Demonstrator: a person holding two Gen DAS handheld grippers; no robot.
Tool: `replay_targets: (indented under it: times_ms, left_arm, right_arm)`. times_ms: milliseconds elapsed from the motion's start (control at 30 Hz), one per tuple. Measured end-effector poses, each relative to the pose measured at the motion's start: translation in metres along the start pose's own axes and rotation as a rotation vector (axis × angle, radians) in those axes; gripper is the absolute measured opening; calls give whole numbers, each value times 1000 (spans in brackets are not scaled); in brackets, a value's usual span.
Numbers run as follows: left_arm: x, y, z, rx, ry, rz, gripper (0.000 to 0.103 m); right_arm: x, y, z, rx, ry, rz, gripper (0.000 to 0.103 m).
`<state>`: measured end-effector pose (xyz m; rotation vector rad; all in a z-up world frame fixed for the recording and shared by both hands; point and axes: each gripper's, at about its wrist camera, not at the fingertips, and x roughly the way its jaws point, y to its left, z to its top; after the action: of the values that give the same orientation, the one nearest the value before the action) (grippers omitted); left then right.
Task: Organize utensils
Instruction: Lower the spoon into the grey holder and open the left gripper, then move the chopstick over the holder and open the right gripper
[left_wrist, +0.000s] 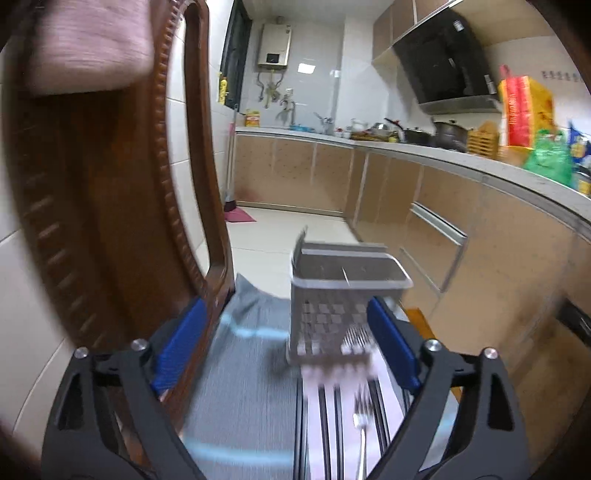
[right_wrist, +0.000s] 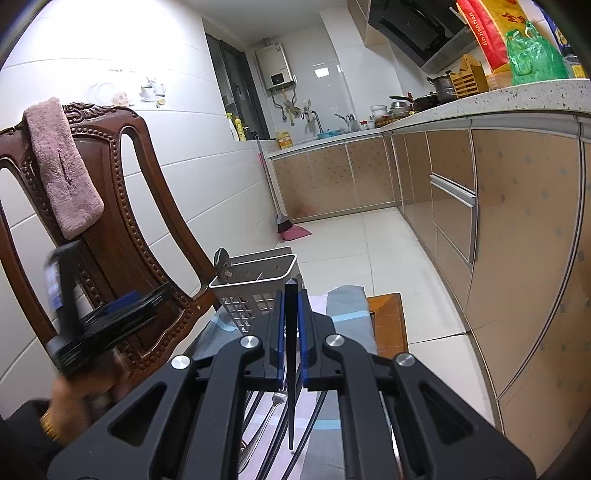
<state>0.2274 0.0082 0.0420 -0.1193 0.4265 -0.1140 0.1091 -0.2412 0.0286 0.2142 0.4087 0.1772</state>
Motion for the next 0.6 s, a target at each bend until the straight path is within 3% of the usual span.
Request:
replay_targets:
  times_ms: [167, 267, 367, 600]
  left_arm:
    - [-41, 11, -38, -58, 15, -76, 92]
    - [-41, 13, -40, -57, 41, -113, 92]
    - [-45, 9, -40, -36, 6, -103, 92]
    - [-47, 15, -38, -54, 14, -145, 92]
  right_arm:
    - [-7, 5, 2, -23, -5, -5, 7]
    - [-11, 10, 4, -25, -5, 0, 7]
    - [-19, 23, 12, -27, -27, 14, 7]
    - [-23, 67, 81, -75, -142, 15, 7]
